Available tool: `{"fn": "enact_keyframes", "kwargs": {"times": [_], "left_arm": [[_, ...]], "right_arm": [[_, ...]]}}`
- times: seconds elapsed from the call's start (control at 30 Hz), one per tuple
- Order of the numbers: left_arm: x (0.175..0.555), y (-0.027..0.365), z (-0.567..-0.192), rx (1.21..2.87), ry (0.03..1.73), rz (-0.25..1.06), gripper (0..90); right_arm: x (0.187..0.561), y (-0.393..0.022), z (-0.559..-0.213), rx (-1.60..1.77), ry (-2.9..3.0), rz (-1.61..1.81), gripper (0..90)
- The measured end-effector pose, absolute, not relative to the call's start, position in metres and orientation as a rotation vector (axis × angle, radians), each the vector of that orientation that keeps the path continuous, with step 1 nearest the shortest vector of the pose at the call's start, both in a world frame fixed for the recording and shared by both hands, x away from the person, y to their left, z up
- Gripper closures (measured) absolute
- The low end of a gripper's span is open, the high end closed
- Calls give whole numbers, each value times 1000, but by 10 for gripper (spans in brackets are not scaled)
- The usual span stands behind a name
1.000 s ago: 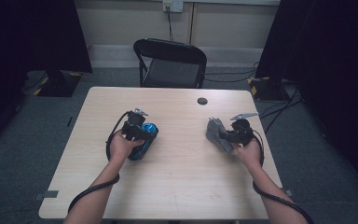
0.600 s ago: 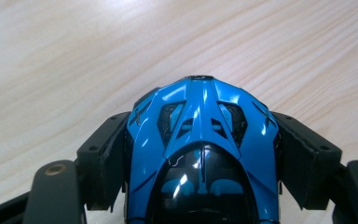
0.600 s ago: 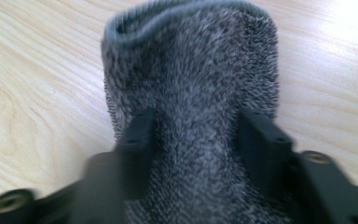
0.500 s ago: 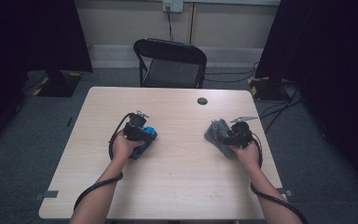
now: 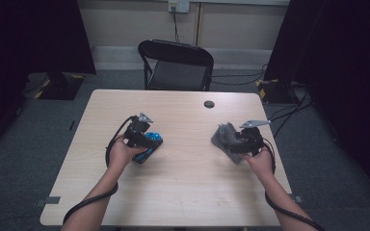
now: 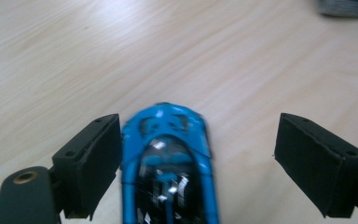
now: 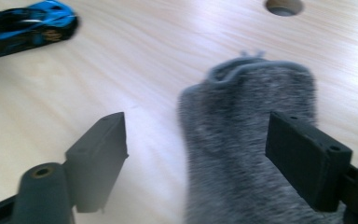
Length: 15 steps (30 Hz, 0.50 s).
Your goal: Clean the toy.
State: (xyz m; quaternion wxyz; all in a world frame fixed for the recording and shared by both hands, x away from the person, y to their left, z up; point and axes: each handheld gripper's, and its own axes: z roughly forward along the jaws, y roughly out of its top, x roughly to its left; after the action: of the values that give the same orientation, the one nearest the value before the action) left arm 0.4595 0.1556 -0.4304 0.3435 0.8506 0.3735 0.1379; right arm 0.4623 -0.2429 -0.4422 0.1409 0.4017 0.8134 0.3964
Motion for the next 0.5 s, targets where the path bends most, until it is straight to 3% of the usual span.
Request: {"fn": "enact_keyframes", "kwargs": {"times": [0.1, 0.3, 0.5], "left_arm": [[439, 155, -432, 2200, 925, 326, 106], [392, 152, -440, 2177, 824, 182, 91], [361, 141, -455, 2231, 718, 146, 117]], "right_arm": [[447, -237, -440, 1107, 2391, 1172, 149], [411, -220, -445, 997, 2490, 1181, 147], [383, -203, -464, 937, 2597, 1153, 147]]}}
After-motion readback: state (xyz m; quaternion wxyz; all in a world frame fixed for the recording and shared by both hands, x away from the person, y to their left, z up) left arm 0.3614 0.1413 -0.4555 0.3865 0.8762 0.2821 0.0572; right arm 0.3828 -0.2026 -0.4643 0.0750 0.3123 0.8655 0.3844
